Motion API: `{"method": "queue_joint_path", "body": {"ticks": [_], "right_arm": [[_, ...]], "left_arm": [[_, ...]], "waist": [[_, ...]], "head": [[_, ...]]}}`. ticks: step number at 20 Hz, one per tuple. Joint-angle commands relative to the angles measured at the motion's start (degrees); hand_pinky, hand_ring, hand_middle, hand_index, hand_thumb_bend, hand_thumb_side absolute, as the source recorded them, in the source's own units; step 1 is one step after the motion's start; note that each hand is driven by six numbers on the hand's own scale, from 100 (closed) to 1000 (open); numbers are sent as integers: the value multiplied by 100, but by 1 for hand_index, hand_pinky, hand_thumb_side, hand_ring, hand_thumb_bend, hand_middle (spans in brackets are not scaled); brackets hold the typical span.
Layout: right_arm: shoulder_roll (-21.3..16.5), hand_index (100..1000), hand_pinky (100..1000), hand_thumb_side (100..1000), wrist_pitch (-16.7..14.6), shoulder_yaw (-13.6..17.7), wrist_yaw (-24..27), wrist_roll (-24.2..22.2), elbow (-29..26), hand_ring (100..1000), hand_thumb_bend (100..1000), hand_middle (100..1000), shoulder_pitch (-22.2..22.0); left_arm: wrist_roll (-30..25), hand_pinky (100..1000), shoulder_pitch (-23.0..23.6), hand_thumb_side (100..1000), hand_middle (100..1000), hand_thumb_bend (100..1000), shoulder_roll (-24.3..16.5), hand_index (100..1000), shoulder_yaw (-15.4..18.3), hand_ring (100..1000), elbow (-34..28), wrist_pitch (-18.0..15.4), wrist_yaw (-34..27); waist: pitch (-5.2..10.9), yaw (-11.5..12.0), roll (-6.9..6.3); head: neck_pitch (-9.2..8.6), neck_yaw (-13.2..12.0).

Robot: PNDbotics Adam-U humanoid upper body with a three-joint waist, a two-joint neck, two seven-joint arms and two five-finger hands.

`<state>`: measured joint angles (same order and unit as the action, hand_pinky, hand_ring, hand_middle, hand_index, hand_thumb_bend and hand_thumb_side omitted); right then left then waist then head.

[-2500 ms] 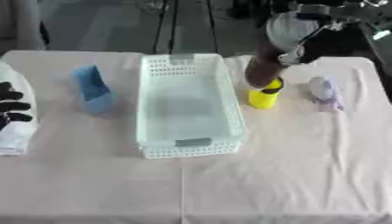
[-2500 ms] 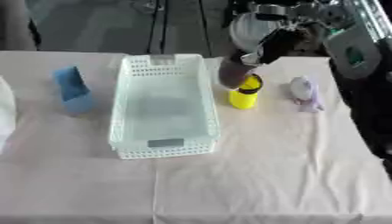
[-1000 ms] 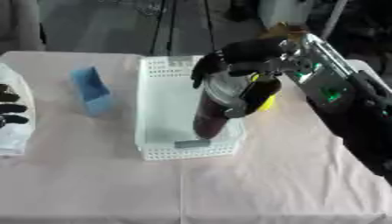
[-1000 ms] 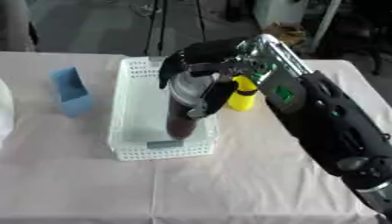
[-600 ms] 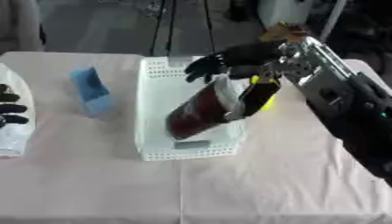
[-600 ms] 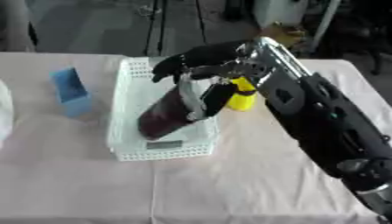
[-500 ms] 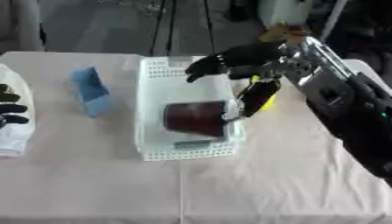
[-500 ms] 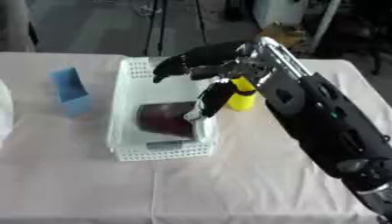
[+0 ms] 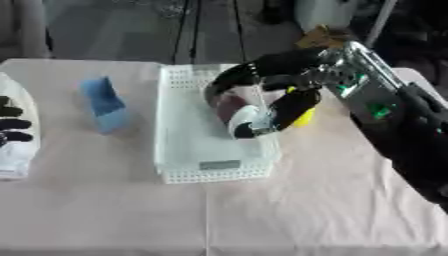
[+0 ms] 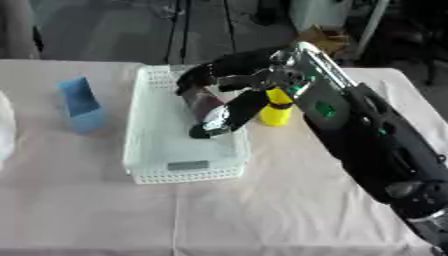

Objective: Pick up objects on the table and place them in the box.

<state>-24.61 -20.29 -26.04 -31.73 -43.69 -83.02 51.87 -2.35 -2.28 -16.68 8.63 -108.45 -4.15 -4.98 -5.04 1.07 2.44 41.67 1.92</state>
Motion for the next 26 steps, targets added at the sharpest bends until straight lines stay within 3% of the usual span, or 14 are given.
{"method": "queue_joint_path", "body": {"ticks": [1, 2, 5, 6, 9, 10, 16, 20, 26], "right_arm": [[-204, 982, 1000, 792, -702, 236, -62, -404, -182, 1000, 471, 1000, 109], [-231, 981, 1000, 734, -687, 311, -140, -171, -225, 1000, 414, 1000, 107], [-300, 981, 995, 676, -592, 462, -529, 717, -336, 1000, 379, 1000, 70], [-322, 977, 945, 599, -531, 505, -672, 1012, -354, 989, 292, 1000, 53], [-374, 977, 938, 588, -246, 577, -1091, 1785, -369, 985, 281, 1000, -23], [-392, 974, 889, 512, -143, 636, -1171, 1968, -349, 949, 146, 1000, -63], [-635, 969, 817, 443, 803, 1214, -1160, 3093, -419, 891, 100, 962, -455], [-745, 952, 744, 393, 1099, 1416, -996, 3451, -526, 829, 100, 919, -649], [-952, 943, 711, 378, 1479, 1847, -688, 4019, -892, 804, 100, 896, -1097]], "left_arm": [[12, 593, -14, 974, 645, 245, -136, 806, 33, 637, -50, -6, -21], [18, 593, -12, 974, 645, 244, -136, 806, 36, 637, -50, -6, -21], [32, 593, -9, 974, 645, 244, -135, 806, 39, 636, -53, -6, -23], [37, 593, -7, 974, 644, 244, -133, 806, 39, 636, -53, -5, -24], [48, 593, -7, 974, 644, 243, -131, 806, 37, 636, -51, -1, -28], [54, 592, -6, 975, 643, 242, -128, 805, 40, 635, -51, 0, -29], [104, 592, -4, 974, 642, 241, -122, 804, 56, 634, -58, 5, -33], [136, 591, -2, 974, 642, 240, -117, 803, 69, 634, -63, 6, -33], [182, 590, -8, 973, 639, 239, -103, 799, 78, 632, -69, 7, -48]], "waist": [[79, -20, -33], [81, -30, -38], [79, -46, -50], [78, -53, -55], [72, -64, -66], [69, -76, -73], [53, -122, -107], [44, -142, -121], [23, -205, -157]], "head": [[-20, -23], [-20, -33], [-24, -43], [-24, -46], [-25, -47], [-25, -56], [-30, -91], [-42, -108], [-57, -125]]}}
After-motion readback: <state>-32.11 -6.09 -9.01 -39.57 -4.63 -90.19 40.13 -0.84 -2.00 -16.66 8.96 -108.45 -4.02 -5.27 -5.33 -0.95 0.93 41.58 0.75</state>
